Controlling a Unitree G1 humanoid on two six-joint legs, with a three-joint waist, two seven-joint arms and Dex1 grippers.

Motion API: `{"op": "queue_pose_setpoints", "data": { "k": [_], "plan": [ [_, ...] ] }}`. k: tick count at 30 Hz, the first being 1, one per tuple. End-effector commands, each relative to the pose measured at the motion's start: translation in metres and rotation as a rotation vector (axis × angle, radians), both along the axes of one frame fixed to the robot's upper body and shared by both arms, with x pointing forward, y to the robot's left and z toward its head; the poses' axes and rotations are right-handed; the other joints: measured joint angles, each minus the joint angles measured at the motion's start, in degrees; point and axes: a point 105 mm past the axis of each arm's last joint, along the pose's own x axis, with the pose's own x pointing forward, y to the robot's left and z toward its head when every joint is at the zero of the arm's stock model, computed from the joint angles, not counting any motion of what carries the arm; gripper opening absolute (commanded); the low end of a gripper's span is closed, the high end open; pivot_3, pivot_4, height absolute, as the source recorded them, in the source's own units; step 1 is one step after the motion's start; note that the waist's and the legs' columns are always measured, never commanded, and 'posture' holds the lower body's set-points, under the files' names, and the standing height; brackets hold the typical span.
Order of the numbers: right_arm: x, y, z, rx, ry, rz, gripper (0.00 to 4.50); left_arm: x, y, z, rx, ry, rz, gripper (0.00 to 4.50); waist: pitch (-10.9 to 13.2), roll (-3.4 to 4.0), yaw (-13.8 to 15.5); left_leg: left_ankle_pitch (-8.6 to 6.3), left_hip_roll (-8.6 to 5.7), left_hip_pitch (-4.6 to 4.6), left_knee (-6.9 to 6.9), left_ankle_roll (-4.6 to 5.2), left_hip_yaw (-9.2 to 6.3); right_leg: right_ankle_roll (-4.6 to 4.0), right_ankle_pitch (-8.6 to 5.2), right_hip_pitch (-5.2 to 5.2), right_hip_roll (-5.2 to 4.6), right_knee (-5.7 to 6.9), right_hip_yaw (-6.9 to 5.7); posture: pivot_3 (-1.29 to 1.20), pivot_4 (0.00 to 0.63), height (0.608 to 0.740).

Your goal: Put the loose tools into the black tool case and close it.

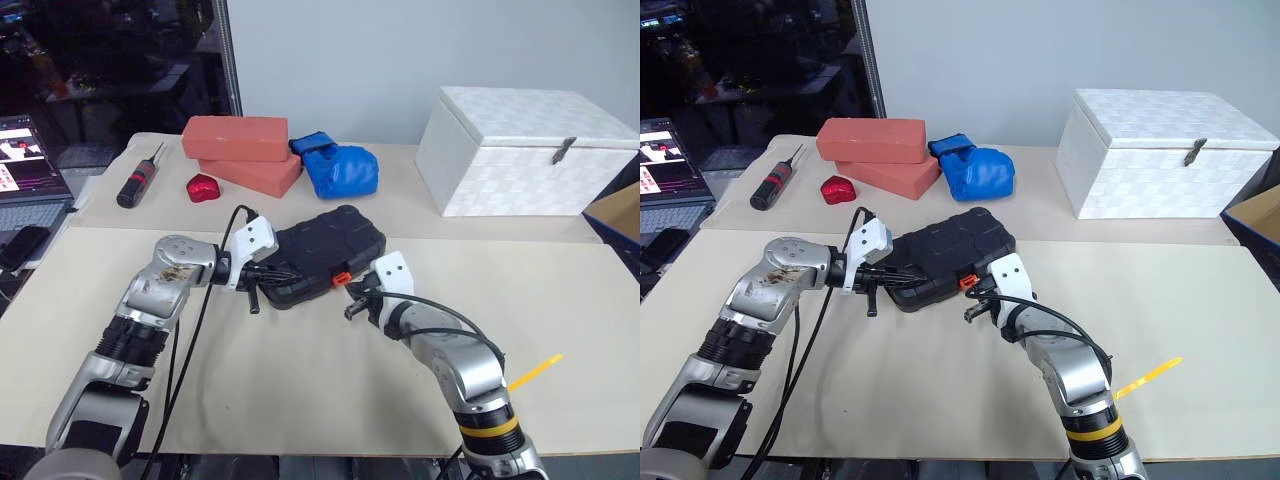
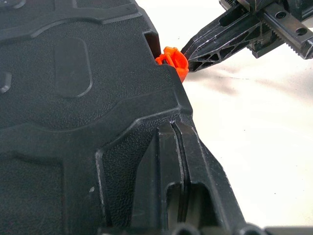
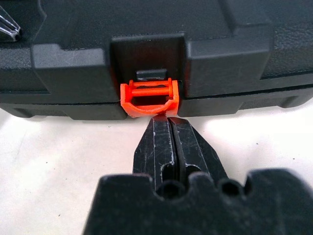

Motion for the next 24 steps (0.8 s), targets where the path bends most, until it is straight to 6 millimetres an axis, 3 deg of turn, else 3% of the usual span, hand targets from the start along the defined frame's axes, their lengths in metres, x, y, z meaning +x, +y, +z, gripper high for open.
{"op": "queue_pose_setpoints", "data": {
  "k": [1, 10, 16, 20, 24],
  "plan": [
    [0.004, 0.013, 0.041, 0.062, -0.126, 0.047, 0.02, -0.006, 0.006, -0.026, 0.063, 0.075, 0.011, 0.0, 0.0, 0.0, -0.16, 0.0, 0.0, 0.0, 0.0, 0.0, 0.01, 0.0, 0.0, 0.0, 0.0, 0.0, 0.0, 0.0, 0.15, 0.74],
    [0.013, 0.033, 0.048, 0.064, -0.132, 0.107, 0.02, -0.009, 0.01, -0.034, 0.065, 0.084, 0.025, 0.0, -0.02, 0.03, -1.29, 0.0, 0.02, 0.39, -0.33, 0.0, -0.01, -0.09, 0.09, 0.08, 0.06, 0.03, 0.06, 0.0, 0.15, 0.74],
    [0.018, 0.039, 0.036, 0.031, -0.118, 0.142, 0.02, -0.012, 0.012, -0.039, 0.054, 0.086, 0.041, 0.0, -0.16, 0.16, -1.14, 0.0, 0.18, 0.41, -0.4, 0.0, -0.14, -0.12, 0.09, 0.11, 0.32, -0.02, 0.1, 0.0, 0.15, 0.74],
    [0.008, 0.031, 0.055, 0.097, -0.164, 0.149, 0.02, -0.013, 0.018, -0.04, 0.047, 0.09, 0.069, 0.0, -0.17, 0.17, -1.1, 0.0, 0.23, 0.44, -0.39, 0.0, -0.16, -0.23, 0.03, 0.11, 0.38, 0.01, 0.12, 0.0, 0.15, 0.74],
    [-0.011, 0.02, 0.061, 0.123, -0.169, 0.156, 0.02, -0.015, 0.021, -0.044, 0.056, 0.094, 0.08, 0.0, -0.18, 0.19, -1.17, -0.01, 0.3, 0.43, -0.45, 0.0, -0.18, -0.3, 0.03, 0.07, 0.46, 0.01, 0.13, 0.0, 0.15, 0.74]
  ]
}}
